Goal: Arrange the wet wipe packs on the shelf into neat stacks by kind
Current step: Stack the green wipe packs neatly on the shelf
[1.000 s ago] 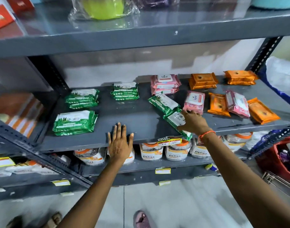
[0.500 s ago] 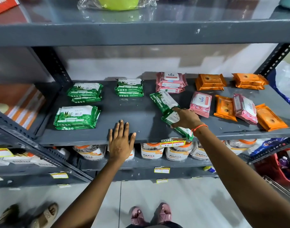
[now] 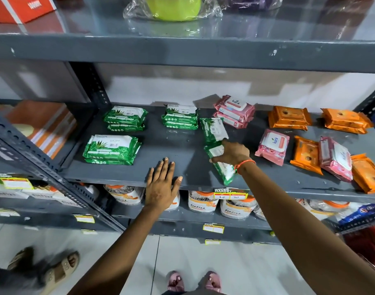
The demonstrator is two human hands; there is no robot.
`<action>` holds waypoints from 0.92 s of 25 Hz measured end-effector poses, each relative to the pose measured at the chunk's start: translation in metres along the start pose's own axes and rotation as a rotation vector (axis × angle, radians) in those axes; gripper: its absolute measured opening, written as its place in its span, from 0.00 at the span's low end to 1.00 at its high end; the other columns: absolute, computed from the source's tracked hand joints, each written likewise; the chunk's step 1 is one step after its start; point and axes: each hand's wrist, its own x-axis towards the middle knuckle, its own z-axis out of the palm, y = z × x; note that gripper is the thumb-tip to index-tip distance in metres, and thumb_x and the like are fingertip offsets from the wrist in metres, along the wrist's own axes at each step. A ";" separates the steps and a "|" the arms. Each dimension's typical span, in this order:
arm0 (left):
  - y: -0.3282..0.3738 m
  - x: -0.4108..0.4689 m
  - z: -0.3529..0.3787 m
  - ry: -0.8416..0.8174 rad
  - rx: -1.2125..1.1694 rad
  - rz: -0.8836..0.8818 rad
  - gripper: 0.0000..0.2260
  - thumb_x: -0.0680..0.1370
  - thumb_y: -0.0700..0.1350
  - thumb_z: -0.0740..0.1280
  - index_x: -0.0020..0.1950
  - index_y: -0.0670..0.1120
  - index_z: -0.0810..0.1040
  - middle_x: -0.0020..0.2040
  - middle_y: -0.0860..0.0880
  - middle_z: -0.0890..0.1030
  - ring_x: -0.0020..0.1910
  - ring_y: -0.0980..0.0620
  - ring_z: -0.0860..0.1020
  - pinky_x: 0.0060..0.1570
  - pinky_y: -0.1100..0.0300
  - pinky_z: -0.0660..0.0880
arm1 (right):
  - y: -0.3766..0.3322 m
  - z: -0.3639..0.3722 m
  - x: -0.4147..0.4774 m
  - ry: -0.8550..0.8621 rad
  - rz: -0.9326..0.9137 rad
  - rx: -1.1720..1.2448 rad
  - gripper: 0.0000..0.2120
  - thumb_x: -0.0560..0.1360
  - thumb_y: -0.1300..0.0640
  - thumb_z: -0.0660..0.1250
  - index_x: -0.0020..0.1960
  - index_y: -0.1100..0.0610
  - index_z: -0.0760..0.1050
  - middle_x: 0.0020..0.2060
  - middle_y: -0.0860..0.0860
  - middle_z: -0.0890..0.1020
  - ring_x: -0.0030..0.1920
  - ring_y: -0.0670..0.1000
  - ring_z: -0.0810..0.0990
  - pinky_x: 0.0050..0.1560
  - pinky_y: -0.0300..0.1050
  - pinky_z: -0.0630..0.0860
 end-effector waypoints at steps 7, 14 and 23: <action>-0.022 -0.008 0.000 -0.084 0.117 0.086 0.39 0.73 0.70 0.47 0.75 0.45 0.55 0.76 0.45 0.57 0.75 0.47 0.56 0.71 0.48 0.51 | -0.011 0.015 -0.010 0.027 0.242 0.272 0.38 0.73 0.36 0.61 0.70 0.64 0.63 0.66 0.65 0.69 0.65 0.64 0.72 0.62 0.54 0.73; -0.022 -0.006 0.004 -0.056 0.201 -0.006 0.42 0.67 0.56 0.71 0.74 0.43 0.57 0.75 0.43 0.62 0.74 0.45 0.61 0.71 0.45 0.61 | -0.003 0.007 -0.019 -0.150 -0.323 -0.250 0.36 0.73 0.70 0.61 0.76 0.49 0.55 0.78 0.55 0.53 0.76 0.65 0.54 0.71 0.61 0.66; -0.023 -0.012 0.005 -0.040 0.219 -0.073 0.40 0.69 0.55 0.69 0.74 0.40 0.56 0.75 0.42 0.61 0.74 0.45 0.60 0.71 0.46 0.60 | -0.032 0.010 -0.006 -0.137 -0.476 -0.344 0.43 0.67 0.45 0.73 0.76 0.50 0.57 0.71 0.54 0.67 0.72 0.58 0.62 0.75 0.56 0.57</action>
